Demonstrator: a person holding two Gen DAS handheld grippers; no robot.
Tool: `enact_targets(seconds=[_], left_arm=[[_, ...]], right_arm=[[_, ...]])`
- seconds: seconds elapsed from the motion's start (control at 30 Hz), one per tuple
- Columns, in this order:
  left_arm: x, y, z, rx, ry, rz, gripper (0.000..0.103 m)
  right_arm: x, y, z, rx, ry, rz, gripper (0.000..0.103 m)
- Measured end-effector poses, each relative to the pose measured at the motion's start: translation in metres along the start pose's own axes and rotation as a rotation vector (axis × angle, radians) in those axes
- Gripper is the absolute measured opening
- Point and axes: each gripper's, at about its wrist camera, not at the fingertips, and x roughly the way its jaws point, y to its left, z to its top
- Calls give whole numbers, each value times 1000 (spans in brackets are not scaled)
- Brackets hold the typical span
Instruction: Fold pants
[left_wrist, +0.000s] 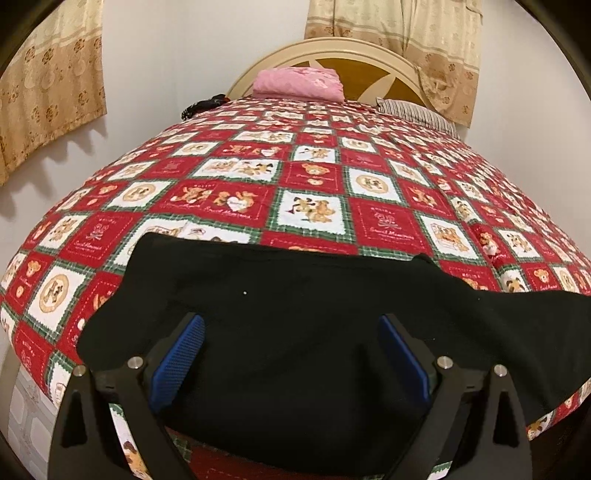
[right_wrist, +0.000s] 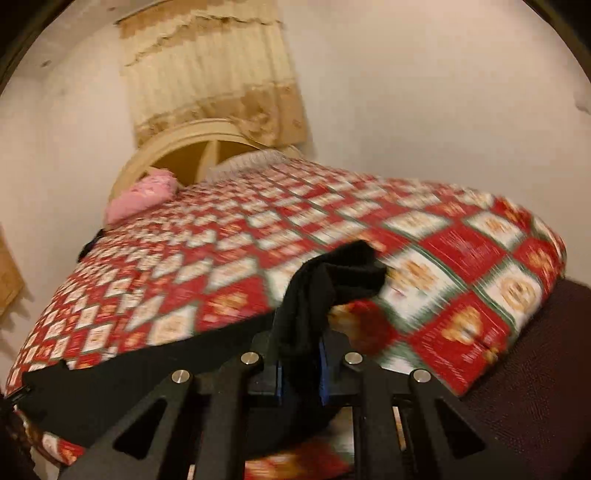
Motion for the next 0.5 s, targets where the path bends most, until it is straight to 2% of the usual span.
enact_targets(seconds=[0.17, 0.3, 0.4, 0.5], left_arm=[[0, -1, -1, 7, -2, -10, 97], [-1, 1, -2, 2, -6, -18, 97], [-1, 5, -3, -7, -5, -19, 97], [-1, 10, -4, -22, -6, -24, 97]], right_arm=[[-3, 74, -1, -87, 3, 163, 14], [6, 138, -16, -184, 31, 282, 14], [17, 196, -42, -306, 58, 344, 14], [28, 237, -73, -410, 98, 384, 14]])
